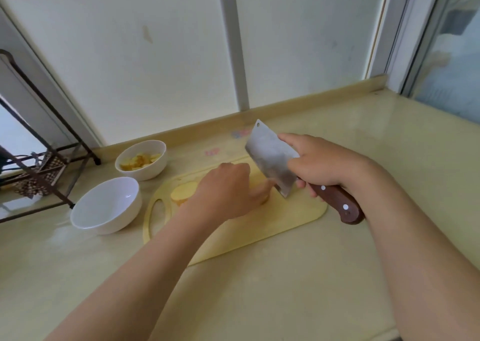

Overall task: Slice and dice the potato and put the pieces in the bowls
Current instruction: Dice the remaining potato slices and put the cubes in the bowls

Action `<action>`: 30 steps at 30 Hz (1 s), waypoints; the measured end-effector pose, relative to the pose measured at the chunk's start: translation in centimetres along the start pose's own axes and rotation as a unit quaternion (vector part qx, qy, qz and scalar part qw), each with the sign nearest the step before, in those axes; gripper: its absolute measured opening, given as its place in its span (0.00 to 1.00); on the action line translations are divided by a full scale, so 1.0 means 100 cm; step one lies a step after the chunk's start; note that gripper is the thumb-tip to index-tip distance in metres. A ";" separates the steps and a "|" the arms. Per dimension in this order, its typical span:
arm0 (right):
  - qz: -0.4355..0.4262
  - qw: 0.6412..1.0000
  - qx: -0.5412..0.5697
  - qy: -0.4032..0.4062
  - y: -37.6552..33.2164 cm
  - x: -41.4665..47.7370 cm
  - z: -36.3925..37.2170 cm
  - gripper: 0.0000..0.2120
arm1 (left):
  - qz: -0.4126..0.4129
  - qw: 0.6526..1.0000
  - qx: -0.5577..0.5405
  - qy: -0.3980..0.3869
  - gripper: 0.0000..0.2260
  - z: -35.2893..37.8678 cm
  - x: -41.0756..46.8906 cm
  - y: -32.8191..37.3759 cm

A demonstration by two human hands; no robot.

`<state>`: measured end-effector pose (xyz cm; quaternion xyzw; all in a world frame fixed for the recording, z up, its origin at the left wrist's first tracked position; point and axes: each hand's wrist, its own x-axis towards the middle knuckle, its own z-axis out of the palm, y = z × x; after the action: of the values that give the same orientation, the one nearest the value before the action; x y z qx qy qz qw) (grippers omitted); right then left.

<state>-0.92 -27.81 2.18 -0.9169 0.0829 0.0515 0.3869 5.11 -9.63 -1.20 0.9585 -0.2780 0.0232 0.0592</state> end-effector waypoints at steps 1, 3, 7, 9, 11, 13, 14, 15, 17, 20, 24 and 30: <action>0.000 1.000 -0.007 -0.001 0.000 0.000 0.000 0.38 | 0.028 0.999 -0.035 0.000 0.23 0.000 -0.002 -0.009; -0.005 1.000 -0.023 -0.002 -0.001 0.000 -0.001 0.38 | 0.123 0.987 -0.100 0.003 0.20 0.006 -0.005 -0.026; -0.012 0.999 -0.047 -0.007 -0.006 -0.004 0.001 0.38 | 0.218 0.956 -0.181 0.070 0.16 0.028 -0.009 -0.043; -0.017 0.998 -0.062 -0.005 -0.009 -0.005 0.005 0.37 | 0.226 0.955 -0.175 0.086 0.16 0.031 -0.009 -0.044; -0.021 0.997 -0.074 0.002 -0.011 -0.006 0.008 0.35 | 0.226 0.956 -0.162 0.098 0.16 0.031 -0.009 -0.044; -0.024 0.996 -0.087 0.007 -0.013 -0.006 0.010 0.34 | 0.224 0.956 -0.152 0.117 0.16 0.033 -0.010 -0.044; -0.025 0.995 -0.093 0.008 -0.014 -0.006 0.011 0.35 | 0.222 0.956 -0.149 0.124 0.16 0.033 -0.011 -0.043; -0.026 0.995 -0.099 0.008 -0.015 -0.006 0.011 0.36 | 0.220 0.955 -0.150 0.129 0.16 0.034 -0.012 -0.042; -0.026 0.994 -0.107 0.010 -0.014 -0.007 0.011 0.38 | 0.210 0.955 -0.158 0.136 0.15 0.035 -0.012 -0.040; -0.019 0.993 -0.118 0.016 -0.013 -0.009 0.008 0.39 | 0.191 0.954 -0.173 0.150 0.13 0.036 -0.011 -0.035; -0.029 0.992 -0.125 0.006 -0.014 -0.012 0.010 0.40 | 0.196 0.950 -0.180 0.163 0.14 0.038 -0.012 -0.024; -0.047 0.994 -0.102 0.005 -0.014 -0.010 0.012 0.41 | 0.279 0.938 -0.167 0.123 0.14 0.036 -0.006 -0.028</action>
<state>-1.66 -25.87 2.53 -0.9547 0.0362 0.0370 0.2931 6.13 -7.35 -5.07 0.8084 -0.5245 0.1099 0.2436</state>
